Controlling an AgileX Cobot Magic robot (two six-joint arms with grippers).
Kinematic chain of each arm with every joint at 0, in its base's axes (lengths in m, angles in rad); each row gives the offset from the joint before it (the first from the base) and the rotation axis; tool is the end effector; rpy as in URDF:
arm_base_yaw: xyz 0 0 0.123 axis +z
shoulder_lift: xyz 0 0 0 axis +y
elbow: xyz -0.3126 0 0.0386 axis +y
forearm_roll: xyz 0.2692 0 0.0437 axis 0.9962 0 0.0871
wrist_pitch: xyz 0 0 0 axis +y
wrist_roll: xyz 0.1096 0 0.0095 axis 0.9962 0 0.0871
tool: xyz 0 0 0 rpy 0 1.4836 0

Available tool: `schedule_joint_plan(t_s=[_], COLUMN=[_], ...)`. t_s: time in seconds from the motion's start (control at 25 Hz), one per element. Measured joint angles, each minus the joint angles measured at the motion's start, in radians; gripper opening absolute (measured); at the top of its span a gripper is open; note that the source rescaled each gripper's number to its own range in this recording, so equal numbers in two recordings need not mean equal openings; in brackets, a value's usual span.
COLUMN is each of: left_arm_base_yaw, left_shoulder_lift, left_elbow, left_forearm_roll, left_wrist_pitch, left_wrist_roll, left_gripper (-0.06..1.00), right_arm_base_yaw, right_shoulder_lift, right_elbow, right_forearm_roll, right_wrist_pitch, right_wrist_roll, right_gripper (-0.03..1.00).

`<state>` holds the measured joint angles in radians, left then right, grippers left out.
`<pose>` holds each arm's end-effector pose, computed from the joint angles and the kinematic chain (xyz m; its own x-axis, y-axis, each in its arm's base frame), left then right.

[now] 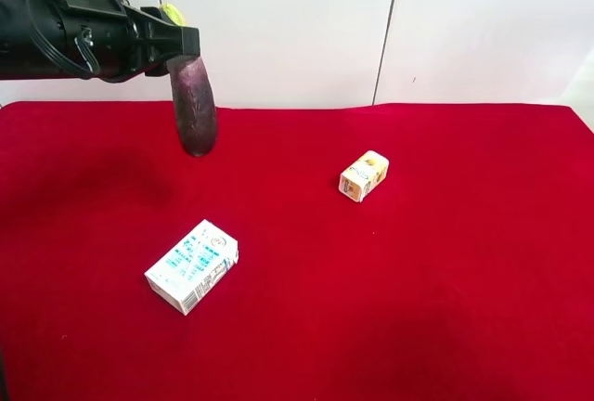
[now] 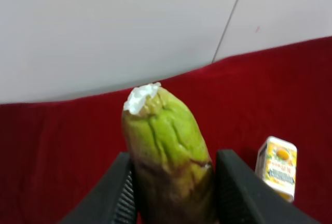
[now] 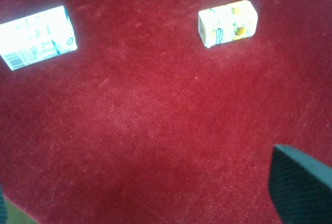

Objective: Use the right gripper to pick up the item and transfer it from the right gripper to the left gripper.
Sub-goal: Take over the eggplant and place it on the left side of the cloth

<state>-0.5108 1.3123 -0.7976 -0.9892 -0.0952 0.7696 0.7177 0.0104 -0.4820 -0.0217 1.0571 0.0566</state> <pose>0.2793 -0.1466 0.3004 -0.4033 -0.0206 -0.9148 0.3439 0.9230 -0.1724 0.0047 0.0013 0.2734 -0.3892 -0.2788 -0.8779 -0.6278 0.7777 0.0313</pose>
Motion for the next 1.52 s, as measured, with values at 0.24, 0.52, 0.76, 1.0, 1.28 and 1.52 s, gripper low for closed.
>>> schedule_joint_plan(t_s=[0.24, 0.52, 0.76, 1.0, 1.28, 1.52], left_arm_base_yaw=[0.126, 0.347, 0.41, 0.411, 0.411, 0.411], left_shoulder_lift=[0.0, 0.027, 0.149, 0.25, 0.342, 0.377], left_elbow=[0.0, 0.0, 0.0, 0.0, -0.001, -0.021], left_forearm_roll=[0.012, 0.108, 0.234, 0.246, 0.249, 0.25], left_wrist_pitch=[0.178, 0.459, 0.542, 0.515, 0.426, 0.329], left_wrist_roll=[0.008, -0.033, -0.11, -0.115, -0.115, -0.103], left_gripper=[0.01, 0.01, 0.01, 0.01, 0.01, 0.0], right_arm_base_yaw=[0.0, 0.0, 0.0, 0.0, 0.0, 0.0], right_shoulder_lift=[0.0, 0.0, 0.0, 0.0, 0.0, 0.0], right_elbow=[0.0, 0.0, 0.0, 0.0, 0.0, 0.0], right_forearm_roll=[0.0, 0.0, 0.0, 0.0, 0.0, 0.0], right_wrist_pitch=[0.0, 0.0, 0.0, 0.0, 0.0, 0.0], right_wrist_roll=[0.0, 0.0, 0.0, 0.0, 0.0, 0.0], right_gripper=[1.0, 1.0, 1.0, 1.0, 1.0, 1.0])
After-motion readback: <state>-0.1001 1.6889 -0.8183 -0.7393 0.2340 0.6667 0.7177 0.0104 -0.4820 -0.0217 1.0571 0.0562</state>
